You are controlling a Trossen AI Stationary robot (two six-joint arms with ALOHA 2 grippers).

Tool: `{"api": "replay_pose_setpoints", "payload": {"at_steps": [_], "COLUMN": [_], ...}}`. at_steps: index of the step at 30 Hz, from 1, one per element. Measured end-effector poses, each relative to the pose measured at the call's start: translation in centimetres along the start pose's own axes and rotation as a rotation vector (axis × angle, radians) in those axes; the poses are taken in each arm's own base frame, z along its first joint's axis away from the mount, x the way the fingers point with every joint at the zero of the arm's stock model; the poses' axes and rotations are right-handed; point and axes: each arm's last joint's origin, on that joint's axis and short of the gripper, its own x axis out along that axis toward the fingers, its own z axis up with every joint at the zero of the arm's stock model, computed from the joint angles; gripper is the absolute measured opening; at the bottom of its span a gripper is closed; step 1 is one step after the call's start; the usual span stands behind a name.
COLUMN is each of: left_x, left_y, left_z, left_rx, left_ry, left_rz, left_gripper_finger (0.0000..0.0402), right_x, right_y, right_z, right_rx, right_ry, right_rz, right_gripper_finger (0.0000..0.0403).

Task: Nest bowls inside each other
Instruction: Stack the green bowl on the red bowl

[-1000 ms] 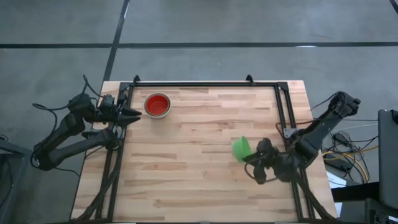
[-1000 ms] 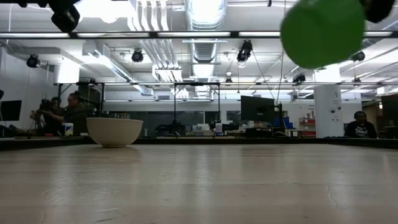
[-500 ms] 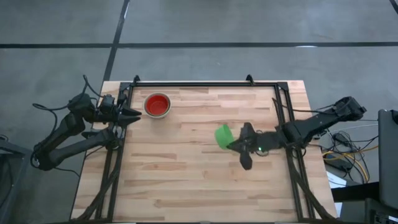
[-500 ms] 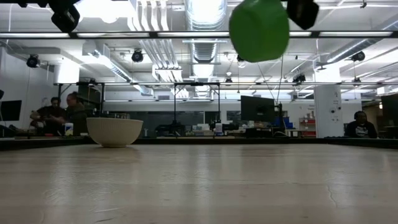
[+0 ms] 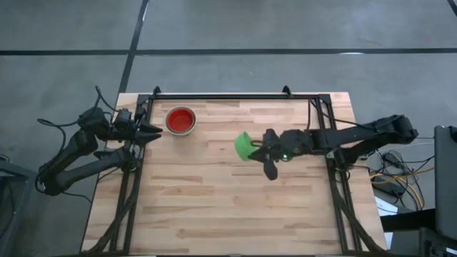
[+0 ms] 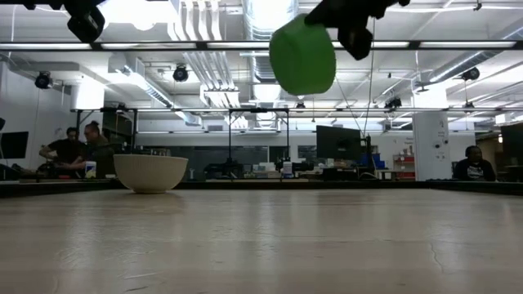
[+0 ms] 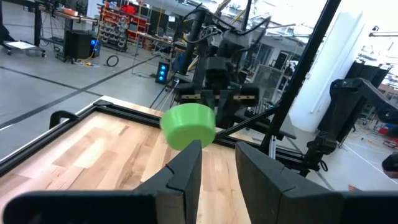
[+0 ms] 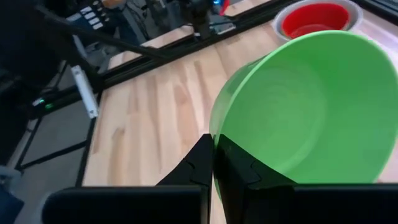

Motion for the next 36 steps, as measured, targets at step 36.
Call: {"api": "replay_pose_setpoints", "payload": {"at_steps": [36], "left_x": [0.0], "left_y": [0.0], "left_z": [0.0], "left_rx": [0.0], "left_ry": [0.0], "left_rz": [0.0], "left_gripper_finger": [0.0103], "right_x": [0.0], "right_y": [0.2], "right_z": [4.6], "right_rx": [-0.701], "right_ry": [0.117], "right_rz": [0.106], "right_gripper_finger": [0.0008]}}
